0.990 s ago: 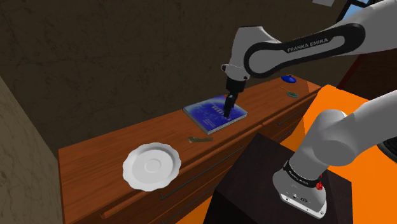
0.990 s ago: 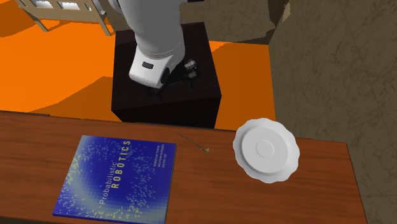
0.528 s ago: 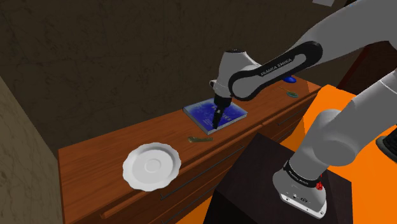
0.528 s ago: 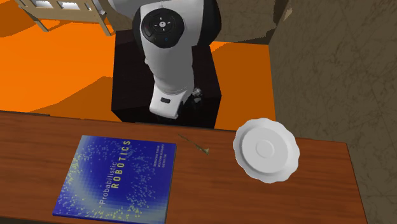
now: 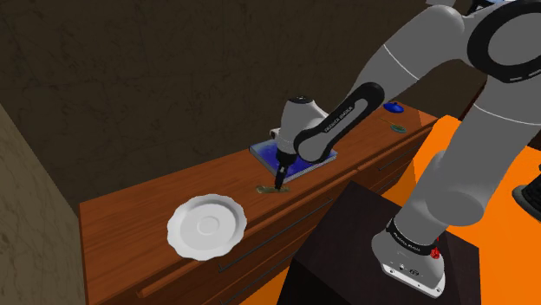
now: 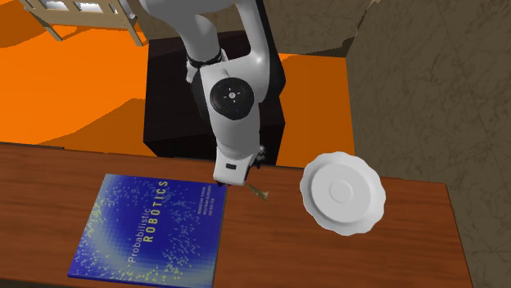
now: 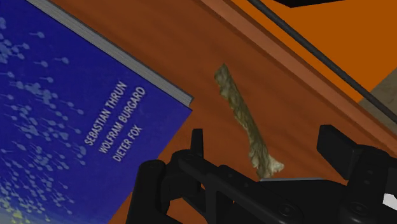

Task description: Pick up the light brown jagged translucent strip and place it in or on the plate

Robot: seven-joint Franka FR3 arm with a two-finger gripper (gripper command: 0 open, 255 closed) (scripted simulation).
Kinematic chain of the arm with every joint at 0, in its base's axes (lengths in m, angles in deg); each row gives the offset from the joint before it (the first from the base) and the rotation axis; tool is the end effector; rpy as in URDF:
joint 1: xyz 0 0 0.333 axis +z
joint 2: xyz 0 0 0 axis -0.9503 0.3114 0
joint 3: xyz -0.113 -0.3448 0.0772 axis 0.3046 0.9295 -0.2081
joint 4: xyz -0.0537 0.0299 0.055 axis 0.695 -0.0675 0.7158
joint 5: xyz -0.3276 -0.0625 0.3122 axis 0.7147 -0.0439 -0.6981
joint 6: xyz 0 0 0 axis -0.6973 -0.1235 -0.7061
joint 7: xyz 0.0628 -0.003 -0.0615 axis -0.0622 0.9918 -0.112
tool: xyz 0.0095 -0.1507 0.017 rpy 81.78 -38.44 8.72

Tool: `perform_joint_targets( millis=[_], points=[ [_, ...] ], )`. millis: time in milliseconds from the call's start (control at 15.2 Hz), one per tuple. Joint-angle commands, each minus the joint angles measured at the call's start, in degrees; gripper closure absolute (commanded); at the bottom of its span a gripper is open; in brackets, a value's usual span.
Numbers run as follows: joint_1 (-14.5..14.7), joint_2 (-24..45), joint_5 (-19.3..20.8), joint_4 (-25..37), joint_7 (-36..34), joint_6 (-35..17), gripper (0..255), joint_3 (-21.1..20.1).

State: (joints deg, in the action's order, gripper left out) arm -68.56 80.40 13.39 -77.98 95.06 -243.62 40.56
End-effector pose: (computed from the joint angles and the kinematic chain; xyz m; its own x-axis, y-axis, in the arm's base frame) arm 0.4719 0.0825 0.1965 0.9159 0.3993 0.0411 0.3986 -0.9168 0.0241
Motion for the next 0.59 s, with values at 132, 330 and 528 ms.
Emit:
perform_joint_targets(
  millis=[132, 330, 528],
  points=[
    [0.18, 4.33, 1.72, 0.7, -1.17, -3.84, 0, 0.26],
    [0.36, 7.09, 2.83, 1.01, -1.99, -6.25, 0, 0.7],
    [0.44, 7.63, 3.04, 1.08, -2.14, -6.71, 0, 0.82]
  ],
)
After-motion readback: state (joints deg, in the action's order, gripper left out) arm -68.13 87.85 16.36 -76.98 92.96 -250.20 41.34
